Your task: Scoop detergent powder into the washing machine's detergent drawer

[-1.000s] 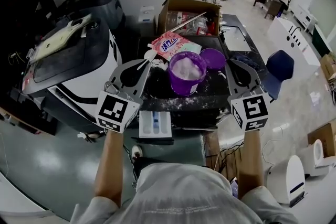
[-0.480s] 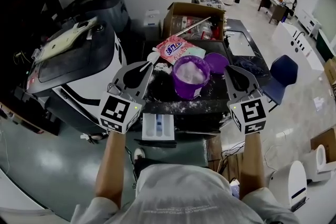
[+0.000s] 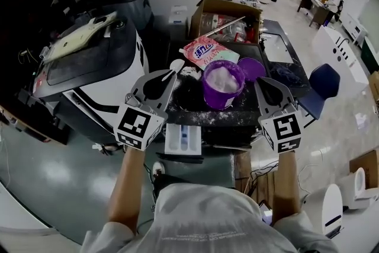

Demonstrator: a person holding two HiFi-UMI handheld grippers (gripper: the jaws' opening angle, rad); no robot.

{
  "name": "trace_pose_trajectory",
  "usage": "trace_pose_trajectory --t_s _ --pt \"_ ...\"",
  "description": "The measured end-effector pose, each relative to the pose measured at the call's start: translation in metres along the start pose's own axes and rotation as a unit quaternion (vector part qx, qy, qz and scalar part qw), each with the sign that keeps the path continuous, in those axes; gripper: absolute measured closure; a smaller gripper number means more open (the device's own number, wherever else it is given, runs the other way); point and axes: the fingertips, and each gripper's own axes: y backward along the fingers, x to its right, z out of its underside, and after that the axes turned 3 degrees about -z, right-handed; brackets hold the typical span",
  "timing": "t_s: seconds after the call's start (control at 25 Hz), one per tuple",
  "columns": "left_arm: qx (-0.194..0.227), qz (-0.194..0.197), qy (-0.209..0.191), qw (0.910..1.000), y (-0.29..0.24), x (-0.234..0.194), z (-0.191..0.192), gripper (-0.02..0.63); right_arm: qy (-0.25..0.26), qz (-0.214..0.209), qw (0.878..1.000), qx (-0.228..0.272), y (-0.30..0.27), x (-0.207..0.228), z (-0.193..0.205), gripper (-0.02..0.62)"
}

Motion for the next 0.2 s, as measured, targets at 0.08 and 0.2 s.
trace_pose_trajectory --t_s 0.08,0.2 --pt "-0.003 -0.001 0.002 1.0 0.0 -0.005 0.003 0.592 -0.003 -0.002 1.0 -0.003 -0.005 -0.002 0.0 0.591" --pt "-0.008 -0.001 0.006 1.0 0.0 -0.013 0.007 0.592 -0.007 -0.005 1.0 -0.008 -0.014 -0.006 0.0 0.591"
